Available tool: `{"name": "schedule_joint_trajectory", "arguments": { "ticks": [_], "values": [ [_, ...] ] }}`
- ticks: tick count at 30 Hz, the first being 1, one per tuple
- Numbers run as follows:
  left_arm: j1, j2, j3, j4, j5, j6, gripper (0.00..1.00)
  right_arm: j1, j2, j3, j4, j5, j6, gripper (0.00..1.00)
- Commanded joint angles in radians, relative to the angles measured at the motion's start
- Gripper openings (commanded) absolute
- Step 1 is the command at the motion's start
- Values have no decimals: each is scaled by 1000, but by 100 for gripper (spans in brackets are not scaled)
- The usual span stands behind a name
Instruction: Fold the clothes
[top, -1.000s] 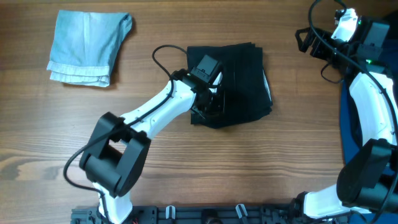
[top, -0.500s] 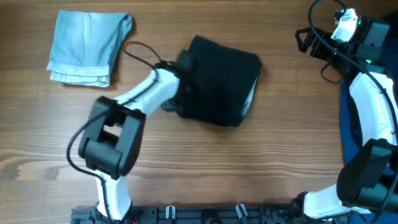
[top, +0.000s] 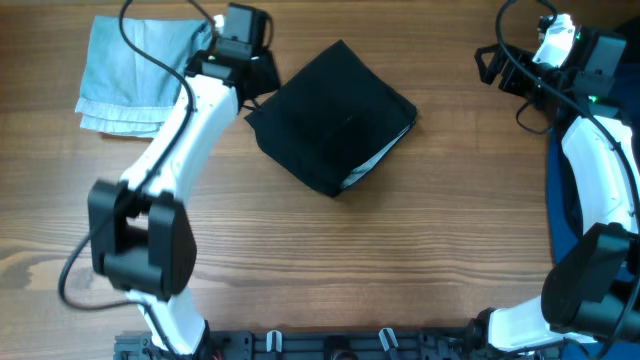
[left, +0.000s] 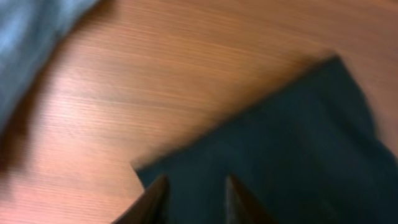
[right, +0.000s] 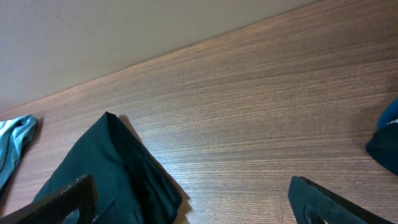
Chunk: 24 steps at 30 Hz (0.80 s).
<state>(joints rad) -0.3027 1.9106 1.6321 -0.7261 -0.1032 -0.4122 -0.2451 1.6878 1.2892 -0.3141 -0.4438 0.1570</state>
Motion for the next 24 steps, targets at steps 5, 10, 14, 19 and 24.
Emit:
{"name": "schedule_joint_trajectory", "arguments": {
  "ticks": [5, 10, 14, 19, 24],
  "values": [
    [-214, 20, 18, -188, 159, -161, 5, 2, 12, -5, 3, 7, 1, 99],
    [-345, 75, 18, -118, 159, -203, 25, 2, 12, -5, 3, 7, 1, 99],
    [-407, 130, 17, -79, 100, -251, 15, 2, 12, -5, 3, 7, 2, 100],
    [-406, 303, 17, -61, 87, -259, 15, 2, 12, -5, 3, 7, 2, 99],
    [-405, 356, 18, -224, 74, -211, 18, 2, 12, -5, 3, 7, 2, 100]
  ]
}}
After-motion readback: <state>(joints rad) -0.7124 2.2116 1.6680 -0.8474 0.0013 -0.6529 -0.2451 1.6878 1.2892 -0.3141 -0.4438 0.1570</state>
